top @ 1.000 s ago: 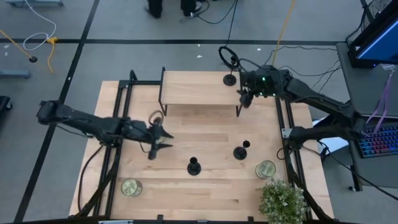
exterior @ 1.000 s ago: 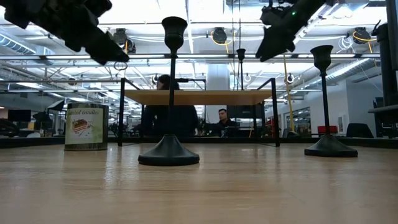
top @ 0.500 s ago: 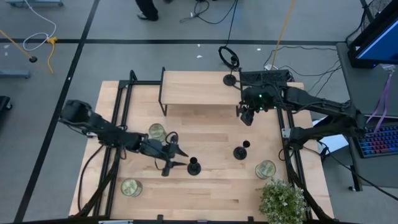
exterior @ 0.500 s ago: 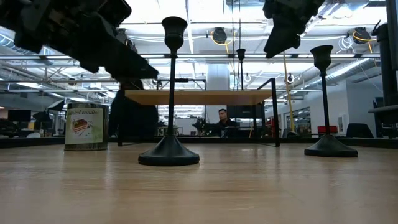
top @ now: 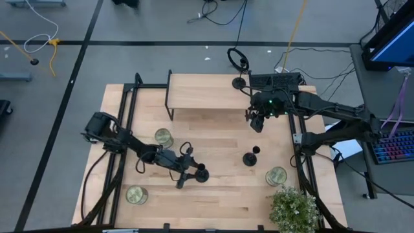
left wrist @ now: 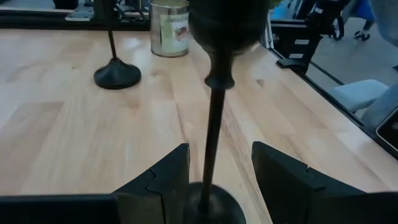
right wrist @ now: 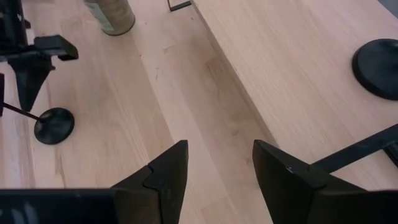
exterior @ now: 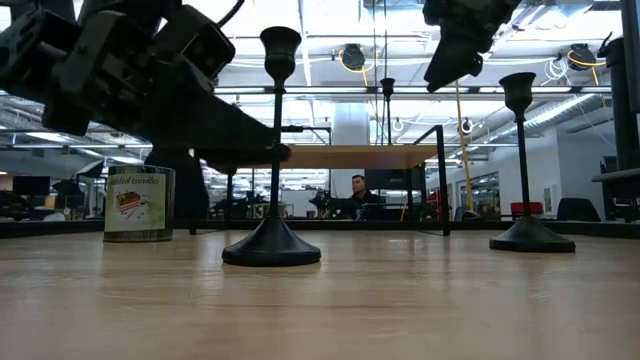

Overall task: Pick & Place candle stick holders
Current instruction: Put the left black candle holder on the shelf

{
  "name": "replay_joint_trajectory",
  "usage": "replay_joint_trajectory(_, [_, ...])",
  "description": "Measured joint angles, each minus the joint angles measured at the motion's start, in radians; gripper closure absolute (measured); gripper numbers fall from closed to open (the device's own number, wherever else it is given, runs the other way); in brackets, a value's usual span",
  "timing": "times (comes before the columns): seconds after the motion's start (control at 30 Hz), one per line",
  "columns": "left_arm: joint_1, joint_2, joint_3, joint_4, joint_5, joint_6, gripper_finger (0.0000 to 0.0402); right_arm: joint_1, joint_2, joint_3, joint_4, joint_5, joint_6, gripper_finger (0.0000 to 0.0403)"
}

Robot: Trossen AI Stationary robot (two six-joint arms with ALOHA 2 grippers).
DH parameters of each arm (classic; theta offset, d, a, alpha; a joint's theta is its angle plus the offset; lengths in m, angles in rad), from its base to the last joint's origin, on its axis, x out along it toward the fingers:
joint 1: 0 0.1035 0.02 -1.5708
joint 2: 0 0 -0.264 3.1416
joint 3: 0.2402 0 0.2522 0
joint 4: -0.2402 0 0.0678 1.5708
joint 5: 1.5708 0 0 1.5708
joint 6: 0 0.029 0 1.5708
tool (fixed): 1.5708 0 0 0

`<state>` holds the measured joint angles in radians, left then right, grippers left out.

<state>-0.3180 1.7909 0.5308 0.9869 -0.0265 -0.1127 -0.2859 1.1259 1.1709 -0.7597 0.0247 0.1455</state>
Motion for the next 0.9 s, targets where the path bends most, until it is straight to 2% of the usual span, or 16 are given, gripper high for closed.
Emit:
replay_joint_trajectory(0.1, [0.000, 0.032, 0.033, 0.010, 0.002, 0.025, 0.0223, 0.000, 0.000, 0.000, 0.000, 0.000, 0.000, 0.0230])
replay_joint_trajectory(0.17, [-0.003, 0.047, 0.055, 0.012, 0.019, 0.079, 0.0238, 0.000, 0.000, 0.000, 0.000, 0.000, 0.000, 0.0231])
replay_joint_trajectory(0.27, [-0.005, 0.049, 0.063, 0.010, 0.027, 0.122, 0.0289, 0.000, 0.000, 0.000, 0.000, 0.000, 0.000, 0.0231])
replay_joint_trajectory(0.4, [-0.004, 0.043, 0.060, 0.003, 0.025, 0.117, 0.0378, 0.000, 0.000, 0.000, 0.000, 0.000, 0.000, 0.0232])
replay_joint_trajectory(0.43, [-0.004, 0.043, 0.060, 0.005, 0.025, 0.108, 0.0387, 0.000, 0.000, 0.000, -0.001, 0.000, 0.000, 0.0232])
replay_joint_trajectory(0.63, [-0.005, -0.039, 0.089, 0.010, 0.026, 0.074, 0.0390, 0.000, 0.000, 0.000, 0.001, 0.000, -0.003, 0.0232])
replay_joint_trajectory(0.77, [0.015, -0.186, 0.101, -0.025, 0.025, 0.093, 0.0389, 0.000, 0.000, 0.000, 0.007, 0.000, -0.003, 0.0232])
replay_joint_trajectory(0.9, [0.082, -0.396, 0.116, -0.201, -0.003, 0.113, 0.0392, 0.000, 0.000, 0.000, 0.007, 0.000, -0.003, 0.0234])
